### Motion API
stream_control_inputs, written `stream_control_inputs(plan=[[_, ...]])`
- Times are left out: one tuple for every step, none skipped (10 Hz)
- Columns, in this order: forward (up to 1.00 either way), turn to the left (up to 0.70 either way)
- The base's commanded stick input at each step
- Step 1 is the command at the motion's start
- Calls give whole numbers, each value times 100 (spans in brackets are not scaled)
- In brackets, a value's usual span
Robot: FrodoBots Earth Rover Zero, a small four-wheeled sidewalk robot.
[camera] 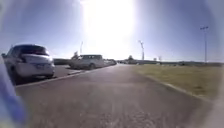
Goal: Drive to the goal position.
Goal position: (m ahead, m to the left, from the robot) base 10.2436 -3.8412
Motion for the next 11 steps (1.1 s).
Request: stream_control_inputs(plan=[[85, 0], [85, 0], [85, 0], [85, 0], [85, -34], [85, -34], [85, 0], [85, 0], [85, 0], [85, 0], [85, 0]])
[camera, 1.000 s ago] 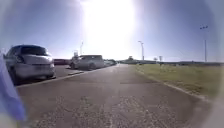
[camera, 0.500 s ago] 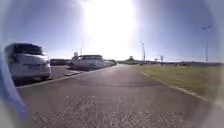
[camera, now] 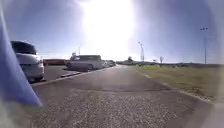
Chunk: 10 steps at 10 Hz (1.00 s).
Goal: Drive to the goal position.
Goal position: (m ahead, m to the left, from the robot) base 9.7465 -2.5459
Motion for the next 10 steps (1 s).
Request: stream_control_inputs(plan=[[85, 0], [85, 0], [85, 0], [85, 0], [85, 0], [85, 0], [85, 0], [85, 0], [85, -3], [85, -19]])
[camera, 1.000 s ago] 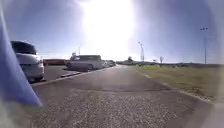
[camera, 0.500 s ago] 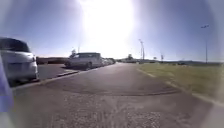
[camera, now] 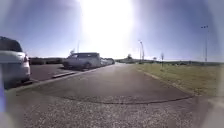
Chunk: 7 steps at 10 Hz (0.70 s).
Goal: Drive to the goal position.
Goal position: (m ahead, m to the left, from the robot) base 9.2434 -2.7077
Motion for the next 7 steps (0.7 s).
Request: stream_control_inputs(plan=[[85, -34], [85, -34], [85, -34], [85, 0], [85, 0], [85, 0], [85, 0]])
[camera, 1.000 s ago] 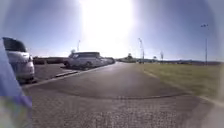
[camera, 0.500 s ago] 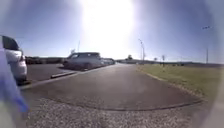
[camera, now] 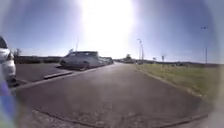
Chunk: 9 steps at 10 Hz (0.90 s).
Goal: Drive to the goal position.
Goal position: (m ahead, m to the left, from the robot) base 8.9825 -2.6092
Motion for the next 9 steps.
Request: stream_control_inputs(plan=[[85, 0], [85, 0], [85, 0], [85, 0], [85, 0], [85, 0], [85, 0], [85, 0], [85, 0]])
